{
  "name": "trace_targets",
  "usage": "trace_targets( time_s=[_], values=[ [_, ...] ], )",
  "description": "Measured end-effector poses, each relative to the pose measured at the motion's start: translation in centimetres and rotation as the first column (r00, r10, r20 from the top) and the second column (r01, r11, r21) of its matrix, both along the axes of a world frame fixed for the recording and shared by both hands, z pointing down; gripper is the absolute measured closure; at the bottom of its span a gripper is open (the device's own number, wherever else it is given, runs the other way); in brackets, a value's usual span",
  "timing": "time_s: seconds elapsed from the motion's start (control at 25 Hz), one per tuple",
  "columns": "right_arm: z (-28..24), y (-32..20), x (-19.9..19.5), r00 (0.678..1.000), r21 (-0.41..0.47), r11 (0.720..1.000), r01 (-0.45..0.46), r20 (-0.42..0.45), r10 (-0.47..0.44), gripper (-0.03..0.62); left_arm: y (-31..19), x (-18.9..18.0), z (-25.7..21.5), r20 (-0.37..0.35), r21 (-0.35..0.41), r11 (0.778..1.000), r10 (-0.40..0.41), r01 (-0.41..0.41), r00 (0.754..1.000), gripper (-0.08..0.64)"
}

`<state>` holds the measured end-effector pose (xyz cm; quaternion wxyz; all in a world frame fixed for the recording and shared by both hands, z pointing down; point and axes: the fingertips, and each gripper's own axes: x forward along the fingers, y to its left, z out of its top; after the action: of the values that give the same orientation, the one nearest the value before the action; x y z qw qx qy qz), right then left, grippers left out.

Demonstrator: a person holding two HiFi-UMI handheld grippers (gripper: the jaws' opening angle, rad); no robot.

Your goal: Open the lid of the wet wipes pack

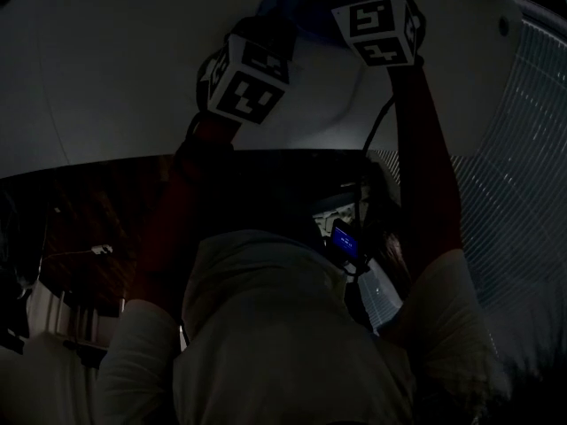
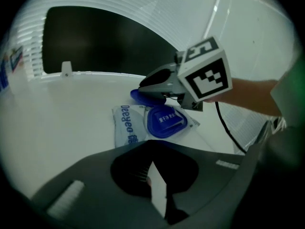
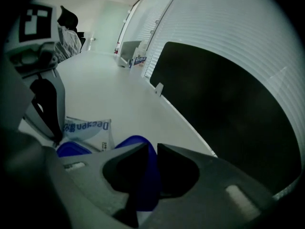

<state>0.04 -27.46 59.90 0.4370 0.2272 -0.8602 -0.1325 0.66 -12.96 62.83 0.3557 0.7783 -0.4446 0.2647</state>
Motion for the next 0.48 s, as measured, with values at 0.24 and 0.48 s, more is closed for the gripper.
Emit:
trace_targets(
  time_s=[0.24, 0.48],
  values=[
    [-6.4, 1.5, 1.6, 0.993, 0.011, 0.998, -0.063, 0.105, 0.061, 0.532, 0.9, -1.2, -3.5, -0.029, 0.082, 0.993, -0.08, 0.082, 0.996, 0.558],
    [-14.4, 3.1, 3.1, 0.961, 0.044, 0.989, -0.142, 0.244, 0.127, 0.532, -0.1, -2.0, -10.0, -0.015, 0.194, 0.978, -0.074, 0.076, 0.997, 0.558]
  ],
)
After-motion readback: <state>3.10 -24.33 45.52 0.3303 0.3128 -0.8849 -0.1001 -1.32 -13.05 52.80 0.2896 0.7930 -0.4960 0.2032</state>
